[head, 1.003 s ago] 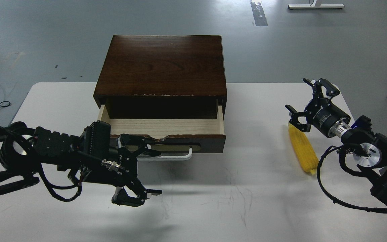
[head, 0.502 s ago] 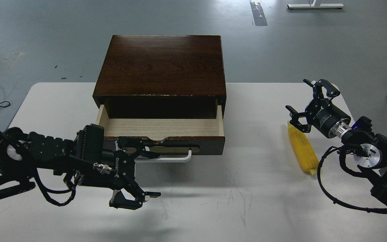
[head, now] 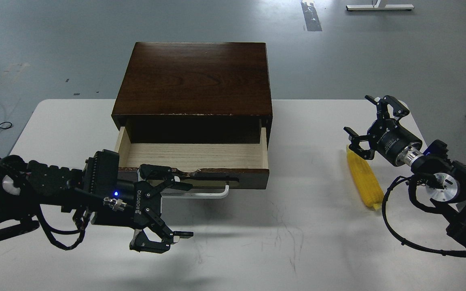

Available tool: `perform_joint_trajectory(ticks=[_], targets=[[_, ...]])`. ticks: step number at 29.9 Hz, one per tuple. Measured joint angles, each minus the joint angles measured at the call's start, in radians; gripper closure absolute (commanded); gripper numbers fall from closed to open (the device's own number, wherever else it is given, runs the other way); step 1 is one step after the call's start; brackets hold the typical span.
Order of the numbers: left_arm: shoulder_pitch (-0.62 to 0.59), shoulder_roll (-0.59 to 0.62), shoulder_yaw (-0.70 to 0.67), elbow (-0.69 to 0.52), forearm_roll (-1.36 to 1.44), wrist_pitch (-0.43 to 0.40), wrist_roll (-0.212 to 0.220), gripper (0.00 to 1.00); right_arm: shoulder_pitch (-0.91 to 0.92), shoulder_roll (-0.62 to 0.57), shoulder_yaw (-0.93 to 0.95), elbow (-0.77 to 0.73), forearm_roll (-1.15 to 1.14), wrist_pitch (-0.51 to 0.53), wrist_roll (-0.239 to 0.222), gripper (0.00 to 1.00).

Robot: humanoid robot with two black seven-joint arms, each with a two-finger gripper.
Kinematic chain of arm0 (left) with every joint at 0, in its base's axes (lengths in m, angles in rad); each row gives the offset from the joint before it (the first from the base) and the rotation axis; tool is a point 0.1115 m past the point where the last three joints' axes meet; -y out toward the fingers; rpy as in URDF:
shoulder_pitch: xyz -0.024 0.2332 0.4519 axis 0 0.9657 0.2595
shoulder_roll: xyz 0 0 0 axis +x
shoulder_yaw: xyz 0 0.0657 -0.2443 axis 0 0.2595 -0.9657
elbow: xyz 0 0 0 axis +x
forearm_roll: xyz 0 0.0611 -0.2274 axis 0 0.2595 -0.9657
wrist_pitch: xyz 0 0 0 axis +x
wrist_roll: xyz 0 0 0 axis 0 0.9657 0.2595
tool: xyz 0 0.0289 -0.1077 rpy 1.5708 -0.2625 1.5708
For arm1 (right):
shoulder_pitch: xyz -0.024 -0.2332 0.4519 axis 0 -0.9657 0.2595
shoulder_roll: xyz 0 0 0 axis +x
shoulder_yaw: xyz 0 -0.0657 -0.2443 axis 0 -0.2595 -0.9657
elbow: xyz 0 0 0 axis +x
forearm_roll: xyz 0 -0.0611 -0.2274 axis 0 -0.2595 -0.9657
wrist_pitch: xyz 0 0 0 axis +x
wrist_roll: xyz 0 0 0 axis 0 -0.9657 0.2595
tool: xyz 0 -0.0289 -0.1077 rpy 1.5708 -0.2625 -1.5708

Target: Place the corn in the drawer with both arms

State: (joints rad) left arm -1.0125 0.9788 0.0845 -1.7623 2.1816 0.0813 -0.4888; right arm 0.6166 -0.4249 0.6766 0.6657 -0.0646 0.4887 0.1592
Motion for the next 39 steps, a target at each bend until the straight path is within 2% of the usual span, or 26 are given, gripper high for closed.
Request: perform_joint_trajectory(ticks=[5,15,20,23,26,30,34,35,36,37,39], targets=[[-0.001,0.005,-0.002,0.000,0.000,0.052,0.000,0.02,0.000,0.000,0.000,0.000,0.000,0.000,0.000,0.00],[-0.013,0.028,-0.014,0.000,0.000,0.379,0.000,0.02,0.000,0.000,0.000,0.000,0.000,0.000,0.000,0.00],[-0.031,0.024,-0.065,0.000,-0.065,0.405,0.000,0.02,0.000,0.001,0.000,0.000,0.000,0.000,0.000,0.00],[-0.038,0.024,-0.138,0.010,-0.368,0.363,0.000,0.02,0.004,0.001,-0.001,0.004,0.000,0.000,0.000,0.00],[-0.040,0.022,-0.242,0.060,-0.683,0.271,0.000,0.02,0.008,-0.004,-0.004,0.010,0.000,0.000,0.001,0.00],[-0.040,0.017,-0.354,0.208,-1.108,0.142,0.001,0.01,0.014,-0.027,-0.008,0.029,-0.005,0.000,0.010,0.00],[-0.040,-0.016,-0.386,0.408,-1.517,-0.003,0.003,0.01,0.025,-0.077,-0.011,0.063,-0.021,0.000,0.019,0.00],[-0.038,-0.029,-0.388,0.462,-1.627,-0.033,0.017,0.02,0.029,-0.086,-0.012,0.067,-0.036,0.000,0.020,0.00],[-0.034,-0.044,-0.388,0.521,-1.734,-0.057,0.054,0.02,0.033,-0.095,-0.012,0.071,-0.065,0.000,0.020,0.00],[-0.030,-0.058,-0.388,0.575,-1.801,-0.072,0.102,0.02,0.038,-0.104,-0.012,0.076,-0.097,0.000,0.021,0.00],[-0.014,-0.098,-0.386,0.699,-1.897,-0.092,0.236,0.02,0.049,-0.135,-0.013,0.091,-0.180,0.000,0.030,0.00]])
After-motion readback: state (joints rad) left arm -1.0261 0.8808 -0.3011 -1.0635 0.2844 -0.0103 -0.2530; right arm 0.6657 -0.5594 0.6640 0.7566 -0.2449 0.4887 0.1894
